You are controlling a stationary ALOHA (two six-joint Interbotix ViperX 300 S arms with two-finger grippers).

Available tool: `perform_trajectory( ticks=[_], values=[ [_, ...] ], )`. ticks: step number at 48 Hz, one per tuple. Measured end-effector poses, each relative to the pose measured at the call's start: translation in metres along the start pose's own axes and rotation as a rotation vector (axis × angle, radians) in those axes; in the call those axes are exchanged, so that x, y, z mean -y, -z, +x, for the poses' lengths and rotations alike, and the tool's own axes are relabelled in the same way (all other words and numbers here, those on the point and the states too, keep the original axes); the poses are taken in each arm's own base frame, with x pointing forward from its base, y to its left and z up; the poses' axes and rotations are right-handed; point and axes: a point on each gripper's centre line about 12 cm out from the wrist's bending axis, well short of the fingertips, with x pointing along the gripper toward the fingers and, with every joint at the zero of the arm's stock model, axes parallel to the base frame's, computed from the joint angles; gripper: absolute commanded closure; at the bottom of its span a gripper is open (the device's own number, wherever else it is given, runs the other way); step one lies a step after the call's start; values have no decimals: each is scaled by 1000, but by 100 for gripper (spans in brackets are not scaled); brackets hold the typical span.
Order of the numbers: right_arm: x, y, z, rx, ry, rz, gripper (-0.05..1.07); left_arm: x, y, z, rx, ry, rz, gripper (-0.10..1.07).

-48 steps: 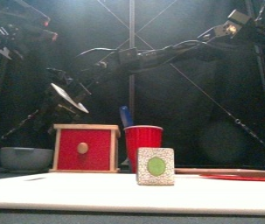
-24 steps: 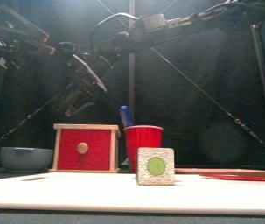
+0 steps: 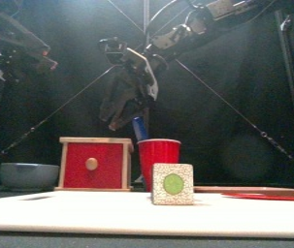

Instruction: Place cut sushi roll into bowl

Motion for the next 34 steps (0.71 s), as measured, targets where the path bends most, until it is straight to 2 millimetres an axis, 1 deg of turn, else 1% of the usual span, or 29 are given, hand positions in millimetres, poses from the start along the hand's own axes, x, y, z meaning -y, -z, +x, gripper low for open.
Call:
perform_trajectory(
  ticks=[4, 10, 18, 27, 34],
  values=[
    [-8, 18, -2, -36, -11, -15, 10, -1, 0, 0, -1, -4, -2, 22],
    [-25, 36, -8, -69, -40, -34, 8, -3, 0, 1, -1, -12, -2, 22],
    [-40, 63, -4, -138, -65, -41, 8, -3, 0, 1, -5, -13, -4, 22],
    [-39, 79, -2, -185, -65, -19, 8, -4, -1, 1, -4, -17, -9, 22],
    [-36, 84, -1, -197, -62, -15, 8, -5, 1, 1, -9, -23, -16, 22]
  ],
)
